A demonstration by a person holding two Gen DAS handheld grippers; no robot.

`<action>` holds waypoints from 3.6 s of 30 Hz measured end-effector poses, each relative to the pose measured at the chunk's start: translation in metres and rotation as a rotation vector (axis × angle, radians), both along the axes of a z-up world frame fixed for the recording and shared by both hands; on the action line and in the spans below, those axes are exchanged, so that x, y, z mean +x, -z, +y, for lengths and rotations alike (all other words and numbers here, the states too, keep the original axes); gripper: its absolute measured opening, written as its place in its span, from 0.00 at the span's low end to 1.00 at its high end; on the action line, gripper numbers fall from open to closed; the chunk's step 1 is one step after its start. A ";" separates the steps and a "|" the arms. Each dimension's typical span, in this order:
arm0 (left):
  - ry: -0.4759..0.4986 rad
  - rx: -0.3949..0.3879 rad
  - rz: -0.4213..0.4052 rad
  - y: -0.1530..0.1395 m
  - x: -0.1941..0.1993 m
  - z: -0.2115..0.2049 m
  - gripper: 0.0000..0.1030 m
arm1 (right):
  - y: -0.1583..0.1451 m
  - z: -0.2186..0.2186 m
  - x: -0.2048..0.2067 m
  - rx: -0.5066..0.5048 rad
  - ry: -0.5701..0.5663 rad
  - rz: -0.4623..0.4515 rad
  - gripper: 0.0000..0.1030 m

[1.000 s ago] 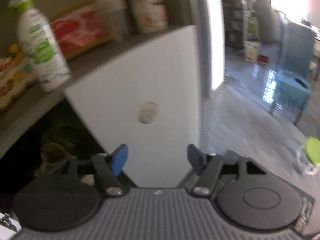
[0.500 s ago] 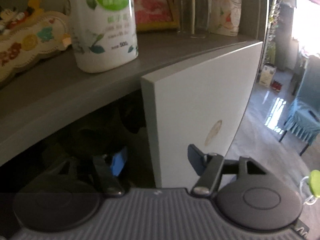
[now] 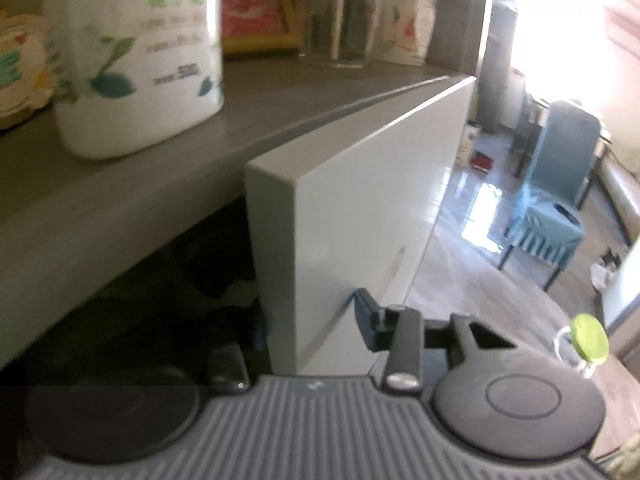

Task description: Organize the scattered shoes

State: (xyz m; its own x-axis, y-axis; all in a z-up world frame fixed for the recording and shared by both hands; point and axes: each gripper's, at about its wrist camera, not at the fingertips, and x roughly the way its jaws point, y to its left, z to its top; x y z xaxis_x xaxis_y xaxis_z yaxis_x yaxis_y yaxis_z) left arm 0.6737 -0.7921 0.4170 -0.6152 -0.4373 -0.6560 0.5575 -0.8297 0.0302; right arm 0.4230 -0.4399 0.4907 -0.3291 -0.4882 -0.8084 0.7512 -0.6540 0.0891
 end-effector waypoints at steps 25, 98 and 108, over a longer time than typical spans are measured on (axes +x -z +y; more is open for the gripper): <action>0.356 -0.049 -0.149 -0.024 -0.036 0.161 0.50 | 0.009 0.050 0.002 -0.101 0.064 -0.014 1.00; -0.157 0.210 -0.169 0.091 -0.090 0.262 0.77 | 0.189 0.254 0.075 0.091 0.588 -0.211 0.92; -0.281 0.176 -0.175 0.276 -0.041 0.282 0.87 | 0.494 0.215 -0.007 0.245 0.617 -0.269 0.58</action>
